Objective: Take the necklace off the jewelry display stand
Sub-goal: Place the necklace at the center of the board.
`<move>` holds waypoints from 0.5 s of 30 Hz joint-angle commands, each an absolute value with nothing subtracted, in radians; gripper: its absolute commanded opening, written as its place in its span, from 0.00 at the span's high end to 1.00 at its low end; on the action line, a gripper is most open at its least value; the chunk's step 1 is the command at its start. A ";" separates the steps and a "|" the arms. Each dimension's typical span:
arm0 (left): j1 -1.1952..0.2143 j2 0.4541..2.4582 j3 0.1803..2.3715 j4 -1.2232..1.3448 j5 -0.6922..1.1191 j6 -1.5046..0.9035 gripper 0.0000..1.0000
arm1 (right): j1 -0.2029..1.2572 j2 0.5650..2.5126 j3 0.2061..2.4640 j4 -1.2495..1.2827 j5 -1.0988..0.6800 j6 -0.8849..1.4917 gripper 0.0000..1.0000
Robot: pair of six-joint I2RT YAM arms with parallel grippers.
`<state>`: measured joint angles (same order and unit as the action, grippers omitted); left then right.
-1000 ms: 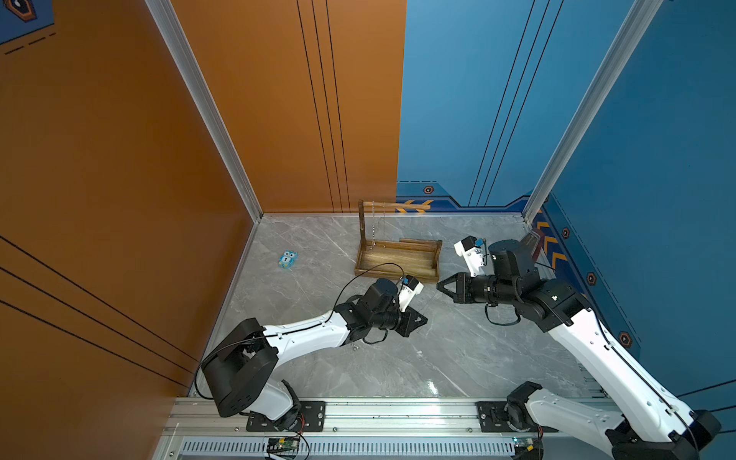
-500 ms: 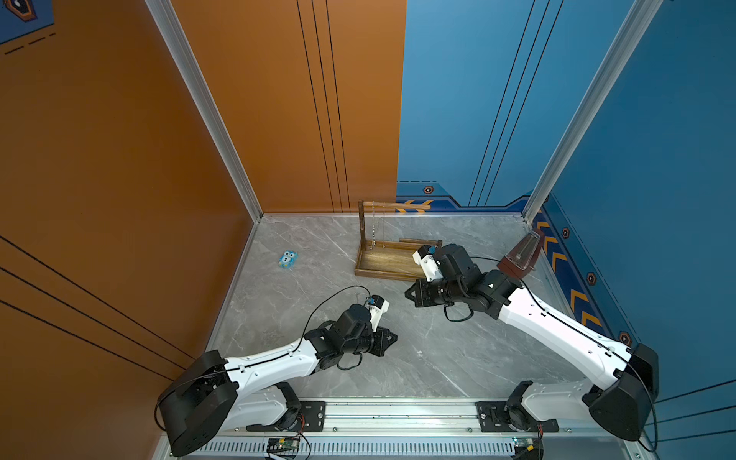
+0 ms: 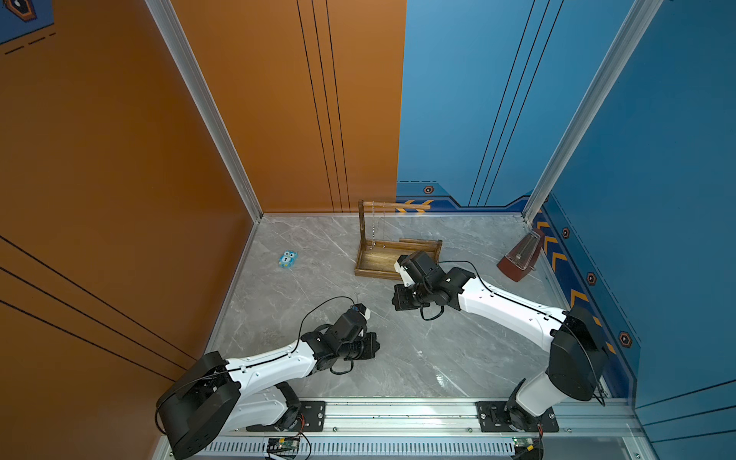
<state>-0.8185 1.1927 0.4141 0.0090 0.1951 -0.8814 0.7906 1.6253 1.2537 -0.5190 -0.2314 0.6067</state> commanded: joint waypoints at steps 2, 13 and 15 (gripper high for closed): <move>-0.803 1.236 0.418 -0.002 0.231 -0.922 1.00 | 0.793 1.687 1.320 -0.504 -0.208 0.597 1.00; -0.777 1.321 0.437 -0.002 0.279 -0.931 1.00 | 0.766 1.825 1.419 -0.520 -0.191 0.565 1.00; -0.773 1.336 0.444 -0.002 0.281 -0.928 1.00 | 0.761 1.849 1.439 -0.526 -0.193 0.558 1.00</move>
